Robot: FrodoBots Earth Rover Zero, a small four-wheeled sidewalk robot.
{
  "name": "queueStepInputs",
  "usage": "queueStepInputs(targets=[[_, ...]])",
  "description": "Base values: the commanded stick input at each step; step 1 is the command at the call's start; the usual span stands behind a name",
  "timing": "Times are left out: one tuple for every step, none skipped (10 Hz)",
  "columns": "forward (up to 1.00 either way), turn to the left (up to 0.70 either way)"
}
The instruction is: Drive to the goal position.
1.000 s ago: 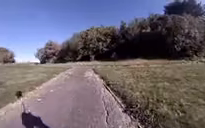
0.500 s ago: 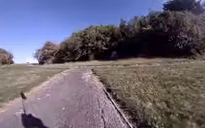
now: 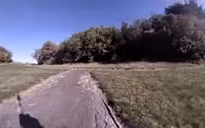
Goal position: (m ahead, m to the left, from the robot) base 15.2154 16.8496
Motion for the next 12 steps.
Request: queueStepInputs(targets=[[1.00,0.01],[1.00,0.01],[1.00,0.01],[1.00,0.01],[1.00,0.01],[1.00,0.01],[1.00,0.01],[1.00,0.01],[1.00,0.01],[1.00,0.08],[1.00,0.19],[1.00,0.37]])
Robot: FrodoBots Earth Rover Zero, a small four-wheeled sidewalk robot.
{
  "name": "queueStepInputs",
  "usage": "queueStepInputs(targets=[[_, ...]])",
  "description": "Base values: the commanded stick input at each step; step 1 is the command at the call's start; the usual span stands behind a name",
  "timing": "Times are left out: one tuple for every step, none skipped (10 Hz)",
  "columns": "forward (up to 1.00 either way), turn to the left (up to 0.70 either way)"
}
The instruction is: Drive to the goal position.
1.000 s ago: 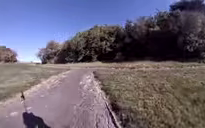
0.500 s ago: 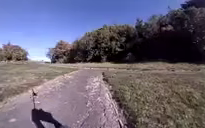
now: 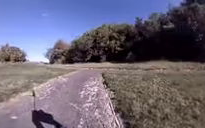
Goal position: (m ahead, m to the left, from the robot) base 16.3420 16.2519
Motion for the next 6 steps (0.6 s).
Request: queueStepInputs(targets=[[1.00,0.41],[1.00,0.41],[1.00,0.41],[1.00,0.41],[1.00,0.41],[1.00,0.41]])
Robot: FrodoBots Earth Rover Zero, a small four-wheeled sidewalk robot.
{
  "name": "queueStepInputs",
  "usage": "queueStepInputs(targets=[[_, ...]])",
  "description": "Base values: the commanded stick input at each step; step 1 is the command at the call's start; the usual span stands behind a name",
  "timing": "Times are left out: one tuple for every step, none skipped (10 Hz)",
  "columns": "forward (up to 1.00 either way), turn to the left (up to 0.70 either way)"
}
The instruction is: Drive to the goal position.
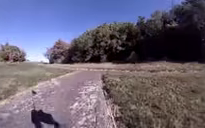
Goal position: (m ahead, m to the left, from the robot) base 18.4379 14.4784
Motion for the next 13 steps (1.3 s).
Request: queueStepInputs(targets=[[1.00,0.07],[1.00,0.01],[1.00,0.01],[1.00,0.01],[1.00,0.01],[1.00,0.01],[1.00,0.01],[1.00,0.01],[1.00,0.01],[1.00,0.01],[1.00,-0.03],[1.00,-0.21],[1.00,-0.32]])
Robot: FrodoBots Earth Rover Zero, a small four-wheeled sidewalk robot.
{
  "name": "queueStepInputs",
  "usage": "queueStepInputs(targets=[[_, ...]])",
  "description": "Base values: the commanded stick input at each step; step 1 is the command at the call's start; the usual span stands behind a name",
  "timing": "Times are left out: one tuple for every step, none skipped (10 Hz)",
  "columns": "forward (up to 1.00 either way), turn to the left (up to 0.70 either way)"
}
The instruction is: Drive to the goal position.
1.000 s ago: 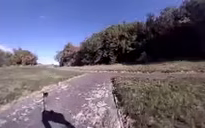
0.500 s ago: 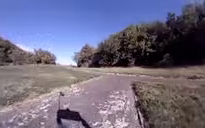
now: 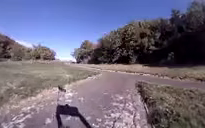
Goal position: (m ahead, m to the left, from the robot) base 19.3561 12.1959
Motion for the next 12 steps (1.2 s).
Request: queueStepInputs(targets=[[1.00,-0.32],[1.00,-0.11],[1.00,-0.03],[1.00,0.01],[1.00,0.01],[1.00,0.01],[1.00,0.01],[1.00,0.01],[1.00,0.01],[1.00,0.01],[1.00,0.01],[1.00,0.01]])
